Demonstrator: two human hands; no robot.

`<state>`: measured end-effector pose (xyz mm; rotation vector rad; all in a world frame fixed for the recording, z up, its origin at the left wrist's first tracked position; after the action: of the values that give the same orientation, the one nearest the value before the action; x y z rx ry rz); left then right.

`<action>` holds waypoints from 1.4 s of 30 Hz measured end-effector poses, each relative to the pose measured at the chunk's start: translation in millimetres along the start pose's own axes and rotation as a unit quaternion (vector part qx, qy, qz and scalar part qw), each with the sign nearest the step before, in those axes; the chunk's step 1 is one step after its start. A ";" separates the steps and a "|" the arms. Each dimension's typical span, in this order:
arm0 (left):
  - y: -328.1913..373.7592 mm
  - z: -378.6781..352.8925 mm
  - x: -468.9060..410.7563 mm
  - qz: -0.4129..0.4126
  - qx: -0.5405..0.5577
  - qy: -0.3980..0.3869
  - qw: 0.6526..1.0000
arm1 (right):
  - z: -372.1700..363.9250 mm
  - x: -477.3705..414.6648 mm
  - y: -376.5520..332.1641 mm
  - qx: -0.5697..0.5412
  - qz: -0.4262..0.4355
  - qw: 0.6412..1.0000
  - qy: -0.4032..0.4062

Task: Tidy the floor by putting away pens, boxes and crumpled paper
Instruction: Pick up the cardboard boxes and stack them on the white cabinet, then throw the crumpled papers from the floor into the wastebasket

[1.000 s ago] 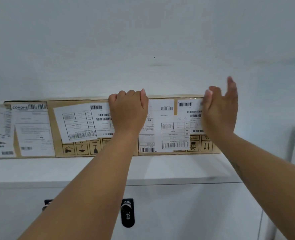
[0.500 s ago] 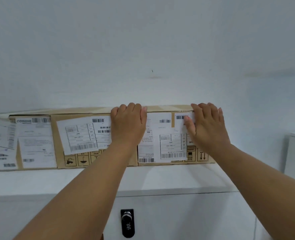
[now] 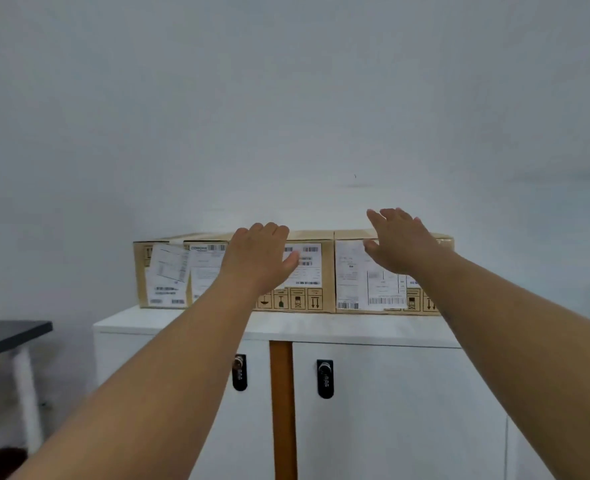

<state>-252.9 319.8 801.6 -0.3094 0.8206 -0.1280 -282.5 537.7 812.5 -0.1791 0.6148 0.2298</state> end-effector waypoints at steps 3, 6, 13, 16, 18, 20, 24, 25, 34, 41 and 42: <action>-32.5 11.7 36.4 0.031 -0.003 -0.018 0.999 | -0.5 13.7 -34.6 -0.032 0.012 0.999 -0.018; -71.5 20.9 80.9 0.076 -0.007 -0.050 0.996 | -12.8 31.1 -77.6 -0.076 0.029 0.996 -0.047; -139.9 21.7 171.6 0.142 -0.019 -0.098 0.985 | -56.9 66.5 -173.7 -0.134 0.079 0.982 -0.106; -162.1 12.5 216.0 0.157 -0.045 -0.126 0.979 | -82.9 85.4 -224.5 -0.154 0.124 0.970 -0.139; -176.7 0.9 244.7 0.173 -0.057 -0.154 0.971 | -104.2 99.7 -257.7 -0.158 0.158 0.960 -0.169; -190.9 -7.2 272.8 0.195 -0.057 -0.181 0.962 | -126.3 110.6 -287.6 -0.164 0.177 0.951 -0.193; -225.2 -16.0 336.2 0.241 -0.081 -0.209 0.944 | -169.0 129.5 -353.7 -0.188 0.227 0.926 -0.235; -231.8 -17.2 350.3 0.251 -0.080 -0.212 0.941 | -177.8 134.7 -366.7 -0.192 0.236 0.921 -0.243; -293.7 -66.9 501.7 0.358 -0.088 -0.304 0.878 | -297.3 212.6 -490.0 -0.180 0.307 0.854 -0.380; -320.0 -138.7 604.1 0.407 -0.056 -0.395 0.822 | -385.9 261.7 -543.7 -0.137 0.328 0.821 -0.446; -321.1 -147.3 615.3 0.408 -0.050 -0.405 0.816 | -395.5 268.5 -546.2 -0.134 0.323 0.819 -0.455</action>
<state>57.6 -159.0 380.1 -0.0623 0.0454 0.8207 -141.7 -35.7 390.4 -0.1037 -0.3539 1.0009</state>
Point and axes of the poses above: each hand's wrist, its own x-axis away from the middle knuckle, its own z-axis out of the back of the hand, y = z × x, the point moved 6 cm from there along -x, towards the middle knuckle, and after that the axes turned 9 degrees about -x, right-handed, at the moved point
